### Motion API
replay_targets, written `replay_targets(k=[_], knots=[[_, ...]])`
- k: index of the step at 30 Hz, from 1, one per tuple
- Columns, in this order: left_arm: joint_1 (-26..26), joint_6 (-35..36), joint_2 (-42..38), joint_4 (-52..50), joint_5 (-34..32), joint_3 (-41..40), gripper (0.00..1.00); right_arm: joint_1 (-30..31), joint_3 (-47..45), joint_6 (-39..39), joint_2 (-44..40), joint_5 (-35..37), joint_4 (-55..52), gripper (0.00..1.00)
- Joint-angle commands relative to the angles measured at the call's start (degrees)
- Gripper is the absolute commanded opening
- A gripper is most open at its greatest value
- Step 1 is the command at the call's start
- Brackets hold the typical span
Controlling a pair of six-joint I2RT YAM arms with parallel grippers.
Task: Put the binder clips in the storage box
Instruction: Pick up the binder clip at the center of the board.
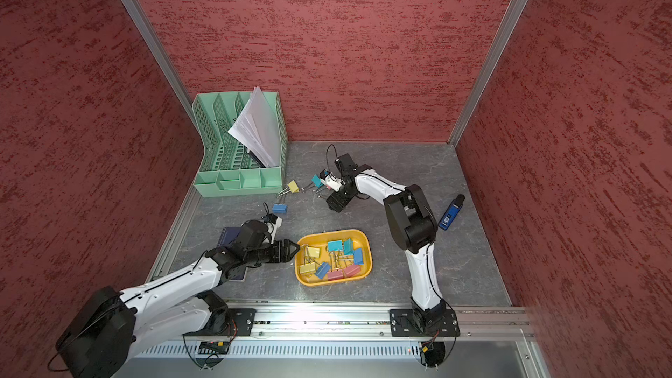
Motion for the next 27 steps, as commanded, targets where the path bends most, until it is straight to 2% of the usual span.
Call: replay_targets(k=[1, 8, 19, 27], knots=[[0.46, 0.72, 0.8, -1.92, -1.35, 0.18, 0.82, 0.14, 1.91, 0.91, 1.38, 0.86, 0.11, 0.9], [0.42, 0.73, 0.82, -2.05, -1.31, 0.29, 0.82, 1.45, 2.17, 2.13, 2.37, 5.99, 2.25, 0.85], [0.44, 0.81, 0.85, -1.88, -1.21, 0.25, 0.82, 2.36, 4.36, 2.89, 3.87, 6.97, 1.32, 0.79], [0.42, 0.86, 0.85, -1.85, -1.13, 0.19, 0.82, 2.43, 6.08, 3.91, 5.45, 7.33, -1.31, 0.54]])
